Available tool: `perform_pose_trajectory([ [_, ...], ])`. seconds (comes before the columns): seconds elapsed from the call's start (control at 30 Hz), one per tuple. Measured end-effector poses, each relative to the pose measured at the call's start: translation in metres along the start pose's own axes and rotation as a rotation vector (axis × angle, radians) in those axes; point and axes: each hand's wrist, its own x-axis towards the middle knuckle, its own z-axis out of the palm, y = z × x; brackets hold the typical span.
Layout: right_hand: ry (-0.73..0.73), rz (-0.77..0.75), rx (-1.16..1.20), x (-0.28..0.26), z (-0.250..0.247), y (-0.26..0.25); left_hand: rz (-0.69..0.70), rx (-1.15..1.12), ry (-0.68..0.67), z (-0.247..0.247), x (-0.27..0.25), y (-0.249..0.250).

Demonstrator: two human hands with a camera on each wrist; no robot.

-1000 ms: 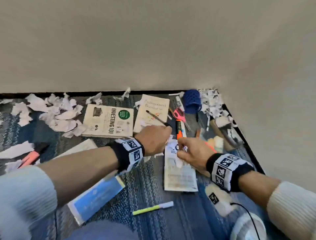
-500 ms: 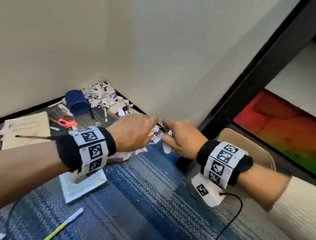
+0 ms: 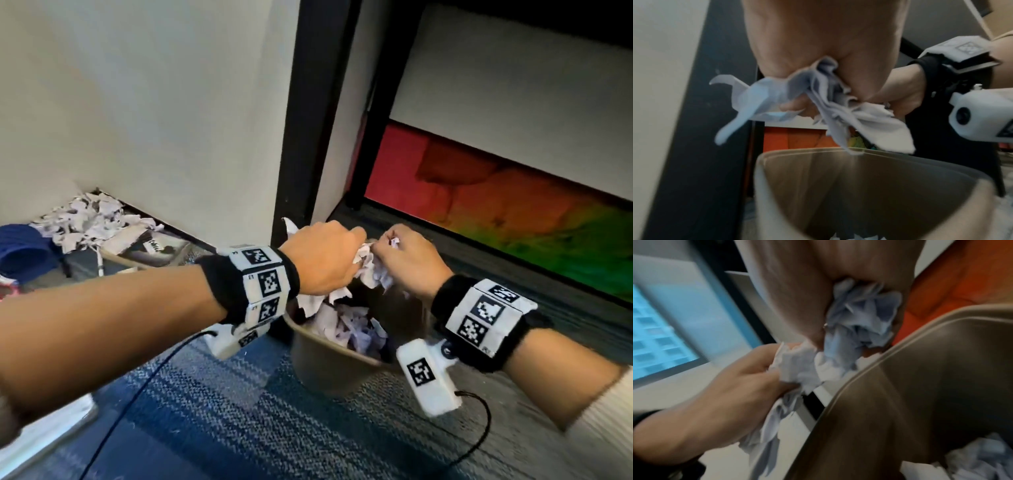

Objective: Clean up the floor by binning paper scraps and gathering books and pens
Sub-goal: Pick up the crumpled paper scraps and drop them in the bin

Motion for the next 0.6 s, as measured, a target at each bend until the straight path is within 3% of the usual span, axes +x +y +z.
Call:
perform_pose_trajectory([
  [0.07,-0.026,0.117,0.170,0.011,0.002,0.012,-0.006,-0.100,0.023,0.015,0.016,0.004],
  [0.13,-0.082,0.208,0.348,0.017,0.005,0.018,-0.015,-0.187,-0.035,0.028,0.026,0.003],
  [0.2,-0.146,0.231,0.419,0.022,0.007,0.024,-0.079,-0.250,-0.194,0.041,0.030,0.000],
  [0.27,-0.225,0.214,0.354,0.019,0.006,0.027,-0.161,-0.272,-0.427,0.048,0.026,0.000],
  [0.33,-0.282,0.169,0.265,0.017,0.006,0.030,-0.176,-0.267,-0.555,0.049,0.022,0.000],
  [0.43,-0.253,0.084,0.090,0.013,0.004,0.020,-0.112,-0.313,-0.492,0.034,0.017,-0.007],
  [0.53,-0.157,-0.070,-0.064,0.006,0.002,-0.005,-0.185,-0.593,-0.349,0.011,0.008,-0.021],
  [0.6,-0.121,-0.202,-0.152,0.003,0.007,-0.030,-0.196,-0.638,-0.254,-0.007,-0.007,-0.033],
])
